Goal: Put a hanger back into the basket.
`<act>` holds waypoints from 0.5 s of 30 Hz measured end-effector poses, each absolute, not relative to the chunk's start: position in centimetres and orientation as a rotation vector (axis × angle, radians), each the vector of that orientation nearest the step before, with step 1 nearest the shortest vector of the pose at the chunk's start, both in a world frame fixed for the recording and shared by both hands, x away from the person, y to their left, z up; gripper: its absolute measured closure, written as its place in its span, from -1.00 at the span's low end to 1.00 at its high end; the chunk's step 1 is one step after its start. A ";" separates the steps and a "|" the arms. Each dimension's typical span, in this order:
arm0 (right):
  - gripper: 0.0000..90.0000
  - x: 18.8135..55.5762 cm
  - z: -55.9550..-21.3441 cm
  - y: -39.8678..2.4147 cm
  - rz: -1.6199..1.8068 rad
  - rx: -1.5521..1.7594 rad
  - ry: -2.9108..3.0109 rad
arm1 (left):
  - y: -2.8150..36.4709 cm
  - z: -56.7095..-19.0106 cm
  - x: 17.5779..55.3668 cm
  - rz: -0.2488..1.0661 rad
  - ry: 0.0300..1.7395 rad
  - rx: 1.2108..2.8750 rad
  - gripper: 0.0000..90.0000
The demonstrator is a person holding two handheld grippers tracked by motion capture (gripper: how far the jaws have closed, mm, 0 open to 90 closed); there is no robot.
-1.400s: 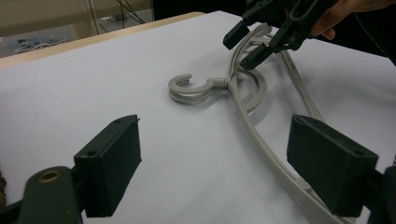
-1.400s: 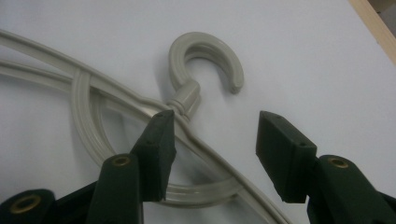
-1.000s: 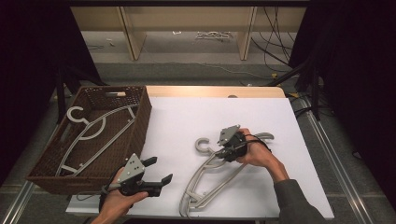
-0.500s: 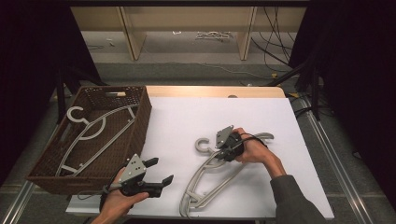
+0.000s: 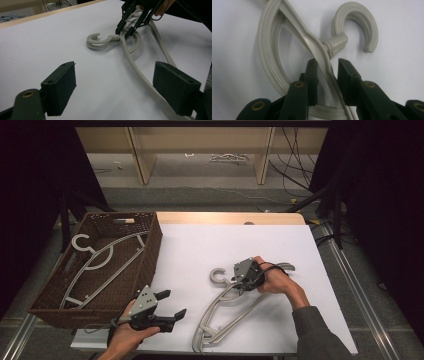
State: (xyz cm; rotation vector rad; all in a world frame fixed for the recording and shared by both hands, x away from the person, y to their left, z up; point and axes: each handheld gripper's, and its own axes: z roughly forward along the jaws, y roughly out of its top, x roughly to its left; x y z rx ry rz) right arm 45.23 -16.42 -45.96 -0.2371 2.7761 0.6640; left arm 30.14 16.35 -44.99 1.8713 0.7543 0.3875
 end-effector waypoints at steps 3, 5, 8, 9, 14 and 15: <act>0.62 45.2 -45.9 -16.4 0.654 -0.284 2.767 | 16.2 -45.1 30.2 0.381 0.751 1.882 -0.59; 0.63 45.1 -45.8 -16.5 0.656 -0.318 2.761 | 16.1 -45.1 30.2 0.374 0.748 1.883 -0.59; 0.65 45.0 -45.3 -16.6 0.657 -0.346 2.738 | 15.9 -45.2 30.2 0.372 0.747 1.888 -0.59; 0.66 44.9 -45.1 -16.6 0.656 -0.342 2.724 | 15.7 -45.2 30.2 0.358 0.754 1.881 -0.59; 0.68 44.5 -44.3 -16.9 0.658 -0.378 2.704 | 15.1 -44.9 30.7 0.406 0.700 1.917 -0.57; 0.69 44.3 -44.1 -17.0 0.634 -0.360 2.693 | 14.9 -44.6 31.0 0.456 0.655 1.943 -0.55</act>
